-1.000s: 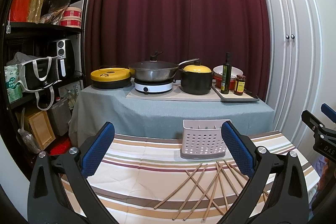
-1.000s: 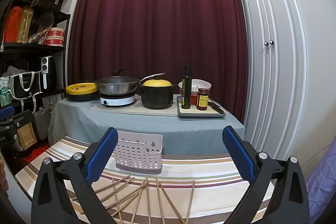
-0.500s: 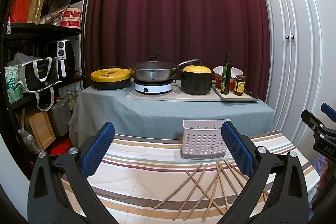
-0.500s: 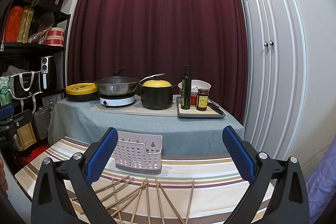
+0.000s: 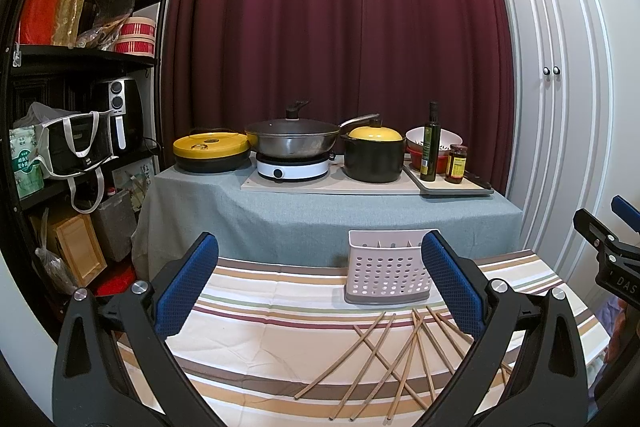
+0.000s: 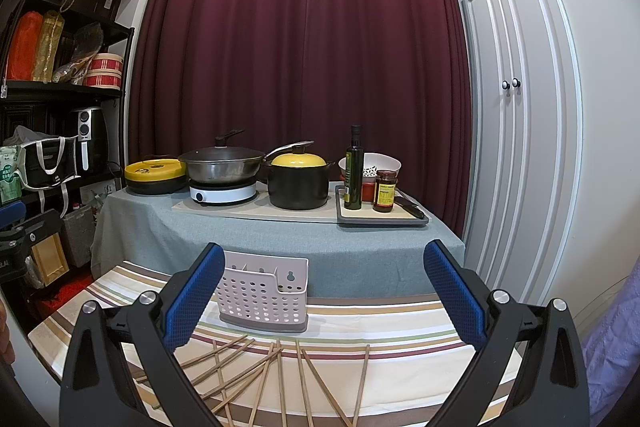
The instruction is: Organize utensils
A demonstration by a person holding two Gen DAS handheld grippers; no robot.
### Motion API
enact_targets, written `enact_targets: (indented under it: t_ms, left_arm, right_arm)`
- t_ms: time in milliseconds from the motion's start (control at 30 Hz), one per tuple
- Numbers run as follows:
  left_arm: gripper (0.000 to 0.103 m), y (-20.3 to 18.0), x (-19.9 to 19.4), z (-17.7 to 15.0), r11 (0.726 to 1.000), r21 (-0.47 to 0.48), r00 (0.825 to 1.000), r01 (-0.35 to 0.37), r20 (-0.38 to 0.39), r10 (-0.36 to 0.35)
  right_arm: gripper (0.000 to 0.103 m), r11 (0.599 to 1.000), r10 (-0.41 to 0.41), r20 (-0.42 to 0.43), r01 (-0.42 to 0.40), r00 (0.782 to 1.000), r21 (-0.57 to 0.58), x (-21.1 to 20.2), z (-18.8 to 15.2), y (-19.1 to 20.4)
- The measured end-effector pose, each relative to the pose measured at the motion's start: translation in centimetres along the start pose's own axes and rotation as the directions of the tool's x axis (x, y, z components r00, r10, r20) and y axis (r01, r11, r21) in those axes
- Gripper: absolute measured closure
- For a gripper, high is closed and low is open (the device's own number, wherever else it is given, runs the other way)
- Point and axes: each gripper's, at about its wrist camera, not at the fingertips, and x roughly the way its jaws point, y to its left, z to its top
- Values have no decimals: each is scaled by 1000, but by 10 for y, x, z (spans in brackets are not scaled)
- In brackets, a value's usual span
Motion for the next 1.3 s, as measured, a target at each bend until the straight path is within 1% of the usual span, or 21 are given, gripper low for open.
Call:
enact_targets:
  t_ms: [567, 933, 1067, 1200, 1300]
  left_arm:
    - [4, 0, -1, 0, 1000, 1, 1000, 2, 3, -2]
    - [4, -4, 4, -2, 1000, 5, 1000, 12, -3, -12]
    - [4, -4, 13, -9, 1000, 9, 1000, 17, -13, -17]
    - [4, -3, 28, -22, 1000, 12, 999, 24, -33, -23]
    - [4, -3, 45, -39, 999, 25, 998, 24, -64, -23]
  right_arm:
    - [6, 1000, 1, 0, -1, 1000, -1, 0, -2, 0]
    - [6, 1000, -2, -9, 2, 1000, 2, 5, 5, -8]
    - [6, 1000, -6, -19, 6, 1000, 5, 10, -2, -16]
    - [6, 1000, -6, -47, 6, 999, 5, 20, -20, -25]
    - [6, 1000, 1, -102, 0, 995, 11, 35, -41, -35]
